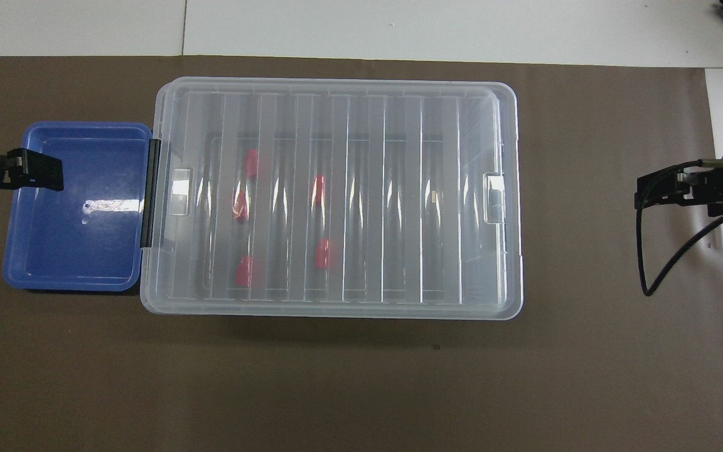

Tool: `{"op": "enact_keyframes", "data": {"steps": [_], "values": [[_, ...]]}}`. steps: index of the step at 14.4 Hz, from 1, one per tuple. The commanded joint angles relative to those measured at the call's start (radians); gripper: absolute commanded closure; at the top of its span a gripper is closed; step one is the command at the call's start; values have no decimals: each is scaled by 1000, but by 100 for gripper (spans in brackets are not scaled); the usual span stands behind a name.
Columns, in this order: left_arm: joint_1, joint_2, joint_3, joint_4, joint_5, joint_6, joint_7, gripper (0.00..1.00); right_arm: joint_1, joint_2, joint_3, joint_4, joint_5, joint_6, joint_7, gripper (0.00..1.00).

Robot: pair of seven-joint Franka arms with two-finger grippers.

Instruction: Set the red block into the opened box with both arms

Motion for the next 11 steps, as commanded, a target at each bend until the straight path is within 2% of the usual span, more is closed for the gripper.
{"op": "enact_keyframes", "data": {"steps": [1, 4, 11], "values": [[-22, -13, 24, -2, -17, 1, 16, 0, -10, -33, 11, -8, -5, -51, 39, 0], [-14, -13, 22, -2, -26, 2, 15, 0, -8, -35, 10, -13, -5, -56, -65, 0], [-11, -14, 21, -1, -35, 2, 12, 0, -16, -45, 8, -34, -7, -53, -128, 0]]}}
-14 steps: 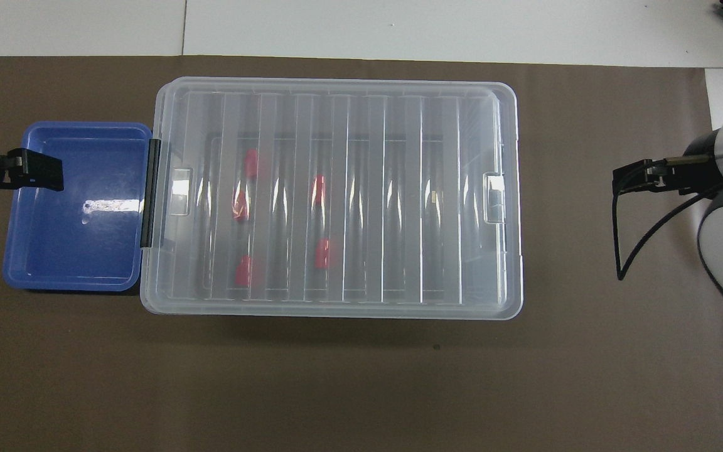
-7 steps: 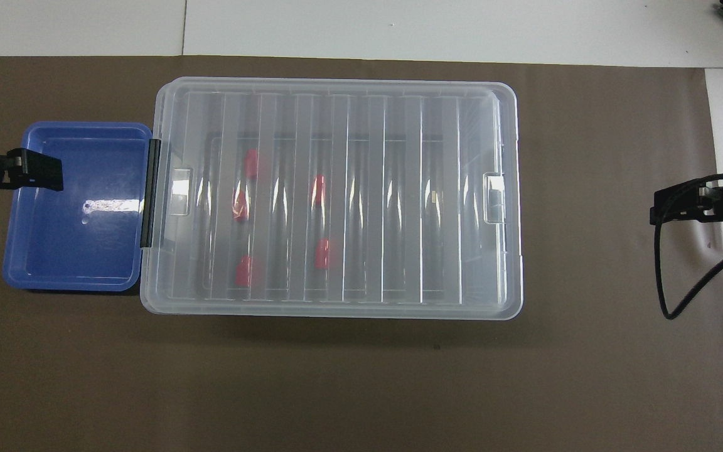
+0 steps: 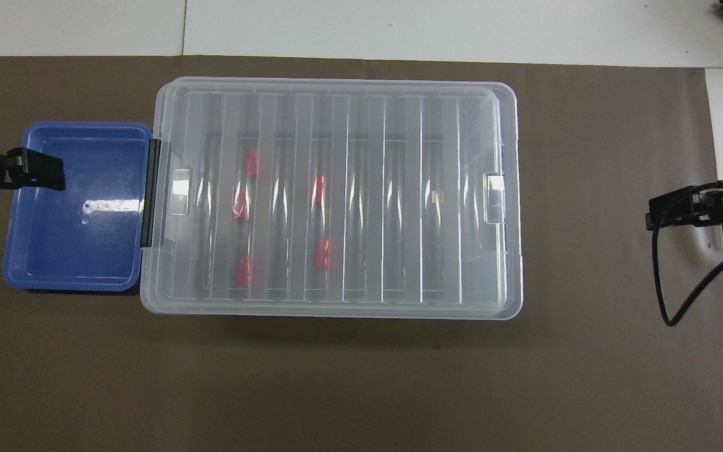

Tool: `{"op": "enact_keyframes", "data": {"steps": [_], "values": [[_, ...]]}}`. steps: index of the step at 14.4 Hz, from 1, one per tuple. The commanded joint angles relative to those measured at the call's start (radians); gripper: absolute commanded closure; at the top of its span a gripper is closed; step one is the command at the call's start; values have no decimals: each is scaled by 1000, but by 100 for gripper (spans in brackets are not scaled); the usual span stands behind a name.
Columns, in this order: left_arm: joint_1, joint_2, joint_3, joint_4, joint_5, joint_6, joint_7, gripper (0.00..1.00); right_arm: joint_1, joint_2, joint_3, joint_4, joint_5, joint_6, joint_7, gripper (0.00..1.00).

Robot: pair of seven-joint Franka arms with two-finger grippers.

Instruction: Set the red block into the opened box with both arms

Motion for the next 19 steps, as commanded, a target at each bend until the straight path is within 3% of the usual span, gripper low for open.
{"op": "enact_keyframes", "data": {"steps": [1, 19], "values": [[-15, -13, 18, -1, -14, 4, 12, 0, -31, -20, 7, -30, -5, -2, -63, 0], [-60, -15, 79, -1, -15, 8, 12, 0, -36, -26, 9, -35, 8, 3, -55, 0]]}}
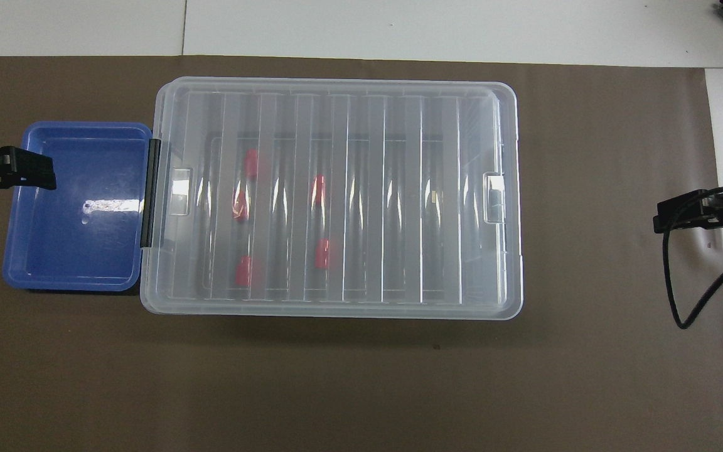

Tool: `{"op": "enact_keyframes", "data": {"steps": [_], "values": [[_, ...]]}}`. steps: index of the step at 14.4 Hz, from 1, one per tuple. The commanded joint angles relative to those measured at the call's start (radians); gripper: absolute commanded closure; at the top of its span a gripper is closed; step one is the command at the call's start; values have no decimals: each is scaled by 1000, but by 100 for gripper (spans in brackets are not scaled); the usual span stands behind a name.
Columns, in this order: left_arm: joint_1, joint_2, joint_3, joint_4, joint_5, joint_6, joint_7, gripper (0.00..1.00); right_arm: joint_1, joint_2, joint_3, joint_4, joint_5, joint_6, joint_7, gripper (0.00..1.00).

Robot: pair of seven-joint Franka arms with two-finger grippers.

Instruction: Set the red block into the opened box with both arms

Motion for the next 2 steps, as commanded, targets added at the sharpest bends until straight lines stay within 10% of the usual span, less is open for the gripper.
{"op": "enact_keyframes", "data": {"steps": [1, 2], "values": [[-21, -13, 23, -2, -14, 8, 12, 0, -13, -24, 9, -27, 6, 3, -16, 0], [-17, -12, 23, 0, -14, 8, 12, 0, -11, -25, 9, -27, 5, 3, -16, 0]]}}
